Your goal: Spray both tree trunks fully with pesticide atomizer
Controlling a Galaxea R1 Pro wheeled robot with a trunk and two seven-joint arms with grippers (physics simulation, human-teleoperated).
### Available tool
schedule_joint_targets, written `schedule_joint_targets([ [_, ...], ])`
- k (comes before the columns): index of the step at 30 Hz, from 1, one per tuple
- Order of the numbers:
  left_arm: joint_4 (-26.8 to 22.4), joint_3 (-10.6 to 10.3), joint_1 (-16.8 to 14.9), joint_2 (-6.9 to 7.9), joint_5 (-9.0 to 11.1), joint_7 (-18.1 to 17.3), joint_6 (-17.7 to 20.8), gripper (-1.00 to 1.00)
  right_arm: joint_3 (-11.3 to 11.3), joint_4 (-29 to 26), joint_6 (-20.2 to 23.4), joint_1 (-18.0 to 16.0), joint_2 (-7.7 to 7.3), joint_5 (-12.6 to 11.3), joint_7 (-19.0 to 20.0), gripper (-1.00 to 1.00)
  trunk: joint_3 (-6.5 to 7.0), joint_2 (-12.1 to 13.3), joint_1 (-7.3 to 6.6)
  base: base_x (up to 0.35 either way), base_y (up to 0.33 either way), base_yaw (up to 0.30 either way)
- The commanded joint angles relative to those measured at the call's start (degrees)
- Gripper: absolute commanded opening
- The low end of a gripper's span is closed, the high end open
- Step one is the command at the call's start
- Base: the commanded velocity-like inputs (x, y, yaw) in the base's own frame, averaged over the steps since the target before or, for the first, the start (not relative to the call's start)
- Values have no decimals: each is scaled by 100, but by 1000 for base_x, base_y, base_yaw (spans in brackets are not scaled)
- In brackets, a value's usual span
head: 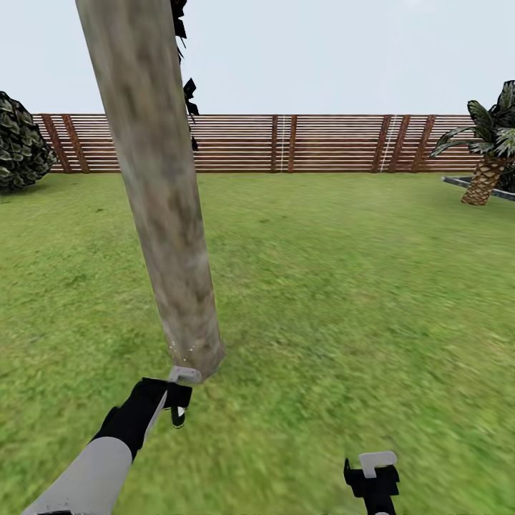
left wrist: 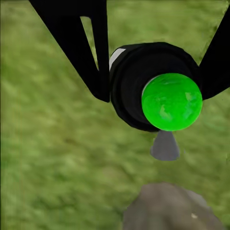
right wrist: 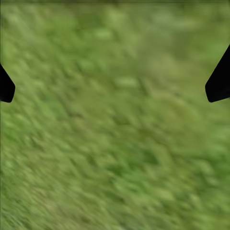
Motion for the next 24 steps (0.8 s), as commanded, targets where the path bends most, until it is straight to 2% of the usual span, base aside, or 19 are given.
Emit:
schedule_joint_targets([
  [1, -51, 38, -18, 5, -67, -52, 22, -100, -45, 6, -17, -4, 3, 60, -18, 100, -5, -2, -1, -18, 0, 0],
  [2, -89, 40, -30, 27, -72, -54, 25, -100, -45, 6, -17, -4, 3, 60, -18, 100, -5, -2, -1, -9, 0, 0],
  [4, -183, 45, -137, 268, -60, -64, 288, -100, -45, 6, -17, -4, 3, 60, -18, 100, -5, -2, -1, -3, 0, 0],
  [6, -339, 54, -205, 573, -37, -95, 643, -100, -45, 6, -17, -4, 3, 60, -18, 100, -5, -2, -1, -1, 0, 0],
  [7, -422, 45, -215, 643, -35, -119, 722, -100, -45, 6, -17, -4, 3, 60, -18, 100, -5, -2, -1, 0, 0, 0],
  [8, -479, 35, -219, 648, -39, -134, 771, -100, -45, 6, -17, -4, 3, 60, -15, 100, -5, -2, -1, 0, 0, 0],
  [9, -507, 28, -227, 558, -37, -148, 791, -100, -45, 6, -17, -4, 1, 60, -16, 100, -5, -2, -1, 0, 0, 0],
  [10, -514, 7, -234, 458, -38, -161, 800, -100, -45, 6, -17, -4, 2, 60, -17, 100, -5, -2, -1, 0, 0, 0],
  [11, -524, -49, -245, 288, -46, -172, 807, -100, -45, 6, -17, -4, 1, 60, -17, 100, -5, -2, -1, 0, 0, 0],
  [13, -567, -122, -332, 103, -52, -180, 859, -100, -45, 6, -17, -4, 2, 60, -13, 100, -5, -2, -1, 0, 0, 0],
  [15, -616, -149, -473, 76, -44, -186, 1017, -100, -45, 6, -17, -4, 3, 60, -6, 100, -5, -2, -1, 0, 0, 0],
  [16, -632, -153, -548, 110, -49, -189, 1115, -100, -44, 6, -15, -4, 3, 64, 1, 100, -5, -2, -1, 0, 0, 0],
  [17, -638, -154, -587, 160, -54, -191, 1152, -100, -41, 9, -16, -4, 3, 66, 4, 100, -5, -2, -1, 0, 0, 0],
  [18, -640, -150, -631, 330, -54, -192, 1197, -100, -39, 13, -15, -4, 3, 68, 6, 100, -5, -2, -1, 0, 0, 0],
  [19, -646, -136, -652, 578, -36, -192, 1217, -100, -37, 12, -10, -4, 3, 70, 8, 100, -5, -2, -1, 0, 0, 0],
  [20, -648, -129, -658, 716, -27, -207, 1222, -100, -37, 14, -11, -4, 3, 69, 8, 100, -5, -2, -1, 0, 0, 0],
  [22, -649, -123, -661, 841, -22, -275, 1225, -100, -37, 14, -9, -4, 3, 69, 8, 100, -5, -2, -1, 0, 0, 0],
  [24, -653, -145, -651, 849, -24, -388, 1221, -100, -39, 15, -11, -4, 3, 69, 8, 100, -5, -2, -1, -184, 38, 0],
])
